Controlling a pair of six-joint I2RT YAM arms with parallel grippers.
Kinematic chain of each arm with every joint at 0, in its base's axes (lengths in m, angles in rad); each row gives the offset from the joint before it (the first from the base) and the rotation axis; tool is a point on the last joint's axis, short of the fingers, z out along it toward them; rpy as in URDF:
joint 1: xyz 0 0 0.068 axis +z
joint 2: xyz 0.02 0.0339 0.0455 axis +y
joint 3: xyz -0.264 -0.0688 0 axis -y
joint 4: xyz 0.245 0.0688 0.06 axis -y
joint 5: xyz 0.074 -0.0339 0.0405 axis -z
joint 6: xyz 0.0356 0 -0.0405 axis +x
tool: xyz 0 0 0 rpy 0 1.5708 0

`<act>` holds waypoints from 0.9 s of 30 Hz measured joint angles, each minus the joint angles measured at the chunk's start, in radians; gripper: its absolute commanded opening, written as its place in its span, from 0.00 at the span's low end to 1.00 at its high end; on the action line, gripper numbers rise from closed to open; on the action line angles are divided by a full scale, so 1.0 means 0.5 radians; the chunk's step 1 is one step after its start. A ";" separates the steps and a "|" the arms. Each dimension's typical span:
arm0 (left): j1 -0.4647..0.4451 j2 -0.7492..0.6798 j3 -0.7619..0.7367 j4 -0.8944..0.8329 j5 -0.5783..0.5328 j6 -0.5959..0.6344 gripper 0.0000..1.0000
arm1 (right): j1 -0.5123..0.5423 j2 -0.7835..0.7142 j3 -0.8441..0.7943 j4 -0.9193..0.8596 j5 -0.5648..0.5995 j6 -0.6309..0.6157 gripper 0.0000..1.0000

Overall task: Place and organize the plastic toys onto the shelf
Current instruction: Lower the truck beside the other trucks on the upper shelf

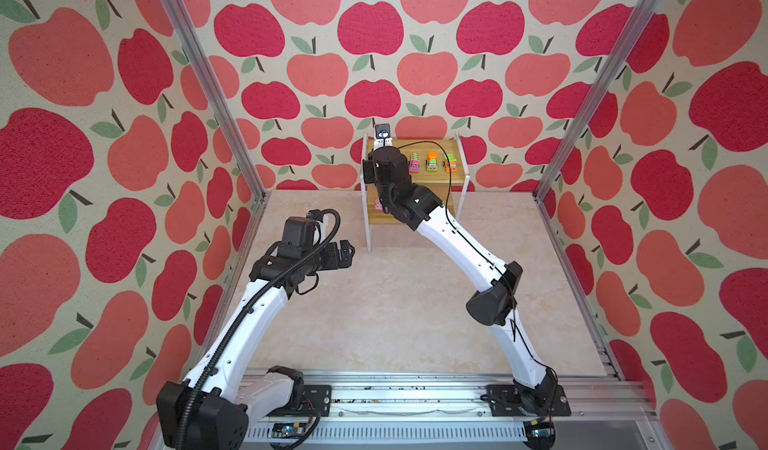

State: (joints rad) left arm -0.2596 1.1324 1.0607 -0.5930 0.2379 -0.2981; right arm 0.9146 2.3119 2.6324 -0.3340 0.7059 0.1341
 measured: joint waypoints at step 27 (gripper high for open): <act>0.000 0.000 -0.003 0.000 0.014 -0.001 1.00 | -0.029 0.101 0.066 -0.054 -0.055 0.103 0.27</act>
State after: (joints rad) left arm -0.2596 1.1324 1.0592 -0.5930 0.2451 -0.2985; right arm 0.9001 2.3623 2.6652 -0.3611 0.6785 0.1856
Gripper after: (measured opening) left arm 0.997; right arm 0.292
